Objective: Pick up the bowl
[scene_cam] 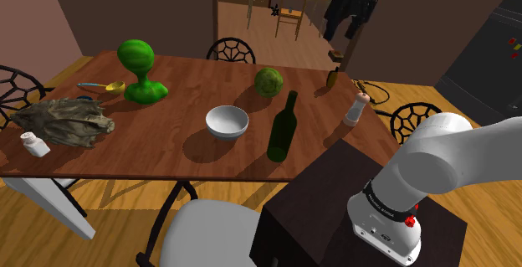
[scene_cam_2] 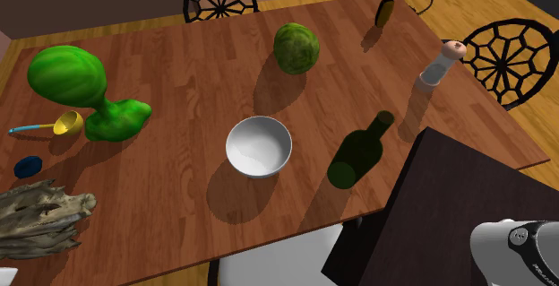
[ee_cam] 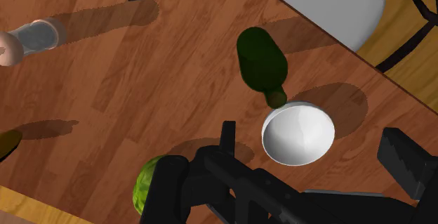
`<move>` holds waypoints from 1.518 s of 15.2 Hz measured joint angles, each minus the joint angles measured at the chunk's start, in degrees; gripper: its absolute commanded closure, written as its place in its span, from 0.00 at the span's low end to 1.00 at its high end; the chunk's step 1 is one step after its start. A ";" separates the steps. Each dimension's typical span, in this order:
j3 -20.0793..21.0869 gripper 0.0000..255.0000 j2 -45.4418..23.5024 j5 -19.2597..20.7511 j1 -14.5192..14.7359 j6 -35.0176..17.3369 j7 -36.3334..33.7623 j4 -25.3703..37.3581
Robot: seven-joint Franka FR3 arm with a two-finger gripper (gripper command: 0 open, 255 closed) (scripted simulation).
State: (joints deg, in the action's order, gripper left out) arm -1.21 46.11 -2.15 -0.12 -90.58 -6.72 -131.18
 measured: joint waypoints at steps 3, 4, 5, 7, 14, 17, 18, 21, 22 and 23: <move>-0.16 0.00 -1.01 -0.16 0.02 -2.57 0.18 -1.64; -0.39 0.00 -1.95 -0.21 0.01 -4.29 0.45 -2.44; -0.50 0.00 -2.59 -0.36 0.05 -6.10 0.57 -3.62; -0.57 0.00 -4.62 -0.77 0.20 -9.86 0.70 -5.35; -1.69 0.00 -13.84 -2.23 0.69 -23.97 2.45 -10.25; -2.28 0.00 -19.49 -3.20 1.06 -30.26 3.56 -10.96; -2.39 0.00 -21.30 -3.62 1.26 -32.33 3.87 -11.23; -2.65 0.00 -27.67 -5.17 2.01 -37.86 4.82 -10.39; -2.94 0.00 -30.11 -5.74 2.16 -39.71 5.52 -9.85; -2.96 0.00 -32.27 -6.37 2.44 -41.31 5.83 -9.29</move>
State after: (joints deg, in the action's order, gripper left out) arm -4.17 13.84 -8.52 2.32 -131.89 -0.89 -140.47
